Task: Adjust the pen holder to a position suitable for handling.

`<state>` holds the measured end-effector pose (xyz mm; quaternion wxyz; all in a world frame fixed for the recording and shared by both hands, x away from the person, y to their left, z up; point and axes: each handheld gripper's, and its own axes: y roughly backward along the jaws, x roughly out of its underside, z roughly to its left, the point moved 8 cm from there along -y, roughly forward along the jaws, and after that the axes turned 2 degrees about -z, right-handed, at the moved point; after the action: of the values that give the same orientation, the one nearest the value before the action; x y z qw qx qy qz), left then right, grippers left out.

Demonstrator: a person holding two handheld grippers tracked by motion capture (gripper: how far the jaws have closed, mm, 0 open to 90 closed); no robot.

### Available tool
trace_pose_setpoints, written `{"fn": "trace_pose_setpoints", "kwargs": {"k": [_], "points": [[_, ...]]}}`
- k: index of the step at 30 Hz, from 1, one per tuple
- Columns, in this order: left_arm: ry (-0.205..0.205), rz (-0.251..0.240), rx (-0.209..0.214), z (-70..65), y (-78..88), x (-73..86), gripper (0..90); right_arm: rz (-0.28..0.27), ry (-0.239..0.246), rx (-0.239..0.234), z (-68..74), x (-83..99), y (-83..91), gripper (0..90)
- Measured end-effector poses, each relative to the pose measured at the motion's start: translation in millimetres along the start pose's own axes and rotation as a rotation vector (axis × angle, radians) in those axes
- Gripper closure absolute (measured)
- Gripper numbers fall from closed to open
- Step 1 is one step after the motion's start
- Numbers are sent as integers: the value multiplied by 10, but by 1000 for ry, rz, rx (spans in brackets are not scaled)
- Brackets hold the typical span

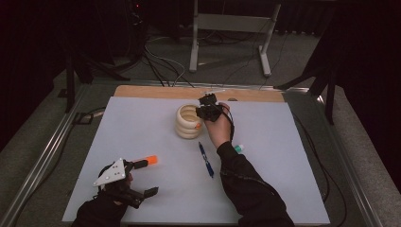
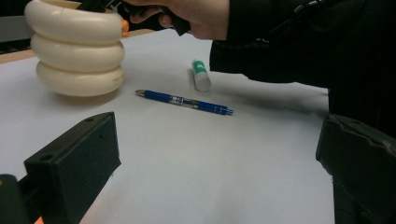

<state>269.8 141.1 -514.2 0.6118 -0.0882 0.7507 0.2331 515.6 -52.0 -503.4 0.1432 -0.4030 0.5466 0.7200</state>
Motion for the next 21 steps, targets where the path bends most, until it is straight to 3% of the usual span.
{"fn": "trace_pose_setpoints", "kwargs": {"k": [11, 16, 21], "points": [[0, 0, 2, -1, 0, 0, 1, 7, -6, 0, 229, 36, -134, 734], [0, -2, 1, 1, 1, -1, 1, 7, 8, 18, 276, 22, -142, 729], [-1, -3, 2, -1, 2, -3, 1, -3, -9, -7, 286, 13, -141, 692]]}}
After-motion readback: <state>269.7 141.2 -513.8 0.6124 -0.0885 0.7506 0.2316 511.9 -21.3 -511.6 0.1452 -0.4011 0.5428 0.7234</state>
